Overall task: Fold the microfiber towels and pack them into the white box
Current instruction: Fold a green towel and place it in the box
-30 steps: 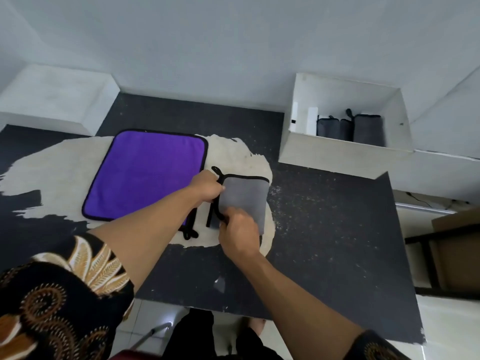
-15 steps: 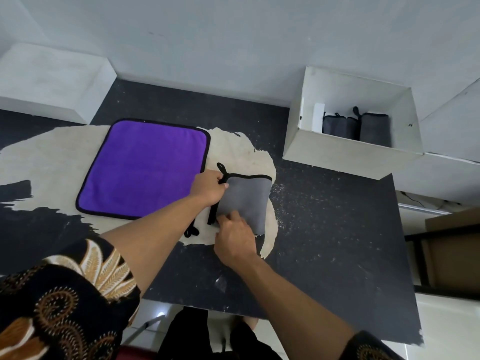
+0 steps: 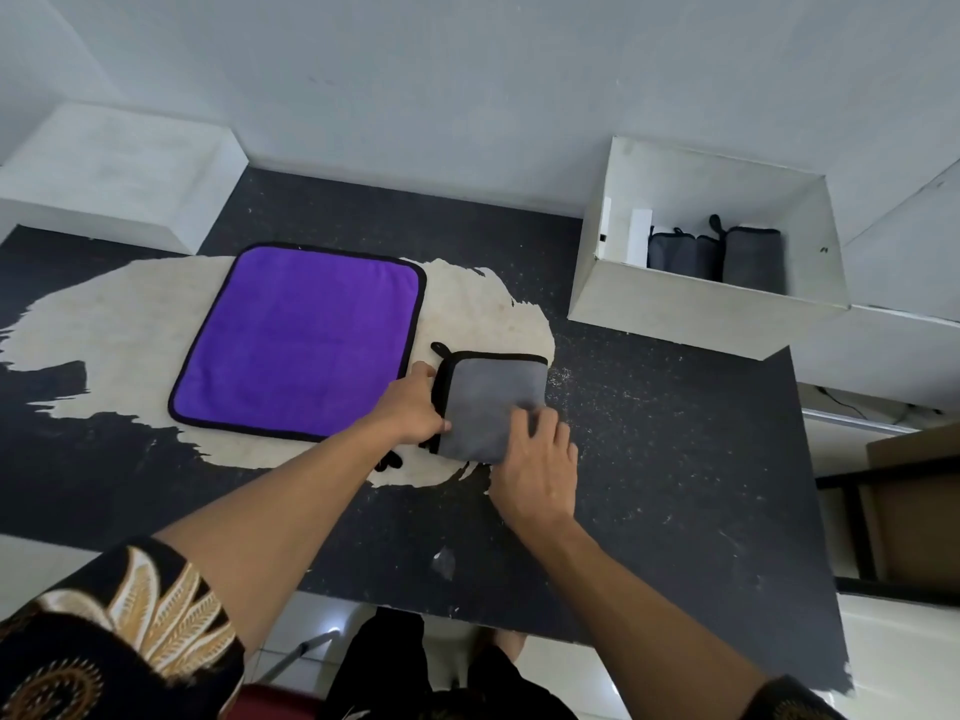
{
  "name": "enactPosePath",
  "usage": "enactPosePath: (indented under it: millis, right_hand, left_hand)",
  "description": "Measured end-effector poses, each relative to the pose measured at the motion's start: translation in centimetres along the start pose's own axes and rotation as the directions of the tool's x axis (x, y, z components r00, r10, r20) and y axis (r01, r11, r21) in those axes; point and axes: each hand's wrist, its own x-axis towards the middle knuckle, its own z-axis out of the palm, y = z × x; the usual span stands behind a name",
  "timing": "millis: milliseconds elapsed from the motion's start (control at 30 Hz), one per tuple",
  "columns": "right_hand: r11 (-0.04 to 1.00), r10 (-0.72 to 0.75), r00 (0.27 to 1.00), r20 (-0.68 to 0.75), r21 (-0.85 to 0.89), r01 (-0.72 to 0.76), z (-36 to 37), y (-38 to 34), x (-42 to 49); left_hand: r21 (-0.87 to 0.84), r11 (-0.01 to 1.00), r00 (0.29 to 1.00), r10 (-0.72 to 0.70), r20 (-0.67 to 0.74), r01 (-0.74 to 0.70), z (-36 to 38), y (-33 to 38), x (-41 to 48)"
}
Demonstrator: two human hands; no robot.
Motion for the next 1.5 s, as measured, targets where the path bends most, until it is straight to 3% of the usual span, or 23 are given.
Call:
enactPosePath:
  millis: [233,500,700,767,833,867,900,967,1033,1100,1200,1333,1400,1500]
  right_hand:
    - [0.970,0.108,0.992,-0.065,0.226,-0.091,0.5,1.0,0.2]
    - [0.920,0.239,0.970,-0.039,0.330,-0.213,0.7,1.5,-0.1]
    - [0.934,0.178,0.974,0.142,0.288,-0.213,0.2,1.9,0.7]
    - [0.957,0.124,0.967,0.222,0.231,-0.175,-0.4,2.4,1.3]
    - [0.956,0.114,0.979,0.170,0.250,-0.154,-1.3,2.6,1.6]
    - [0.954,0.108,0.990,0.086,0.270,-0.127,-1.6,2.5,1.7]
    - [0.961,0.085,0.996,-0.011,0.265,-0.079,-1.7,2.2,1.7]
    - [0.982,-0.013,0.995,-0.096,0.184,0.030,-1.0,1.3,1.7]
    - [0.992,-0.078,0.997,0.008,0.100,0.077,0.4,0.4,1.5]
    - [0.997,-0.072,0.989,0.132,0.038,0.067,1.9,0.4,1.2]
    - [0.995,-0.076,0.980,0.186,-0.043,0.086,3.1,1.6,0.8]
    - [0.992,-0.059,0.980,0.187,-0.098,0.079,2.7,2.8,0.5]
    - [0.992,-0.079,0.984,0.162,-0.087,0.094,2.4,2.4,0.4]
    - [0.990,-0.121,0.972,0.201,-0.042,0.131,2.7,2.0,-0.2]
  left_hand:
    - [0.009,0.999,0.999,0.041,-0.012,-0.041,-0.1,-0.4,-0.5]
    - [-0.041,0.997,0.998,0.069,0.011,-0.069,-0.4,-0.8,-1.0]
    - [-0.038,0.999,1.000,0.021,-0.017,-0.022,0.3,-0.7,-1.0]
    - [0.097,0.995,0.985,0.018,-0.169,-0.001,0.5,-0.3,-1.4]
    - [0.381,0.923,0.890,0.209,-0.406,-0.043,1.3,0.2,-1.9]
    - [0.492,0.864,0.825,0.350,-0.443,-0.102,1.8,0.8,-2.0]
    - [0.564,0.805,0.773,0.474,-0.421,-0.185,2.3,1.4,-2.0]
    - [0.652,0.673,0.750,0.618,-0.235,-0.350,3.4,2.5,-1.3]
    - [0.703,0.549,0.778,0.628,0.011,-0.452,4.3,3.1,-0.1]
    - [0.745,0.455,0.791,0.591,0.157,-0.488,5.0,2.7,1.0]
    - [0.799,0.384,0.802,0.566,0.193,-0.463,4.9,1.3,2.2]
    - [0.806,0.399,0.809,0.566,0.159,-0.437,4.6,1.3,2.9]
    - [0.805,0.385,0.759,0.640,0.120,-0.452,4.6,1.8,3.1]
    - [0.784,0.226,0.629,0.735,0.252,-0.578,4.7,2.0,4.1]
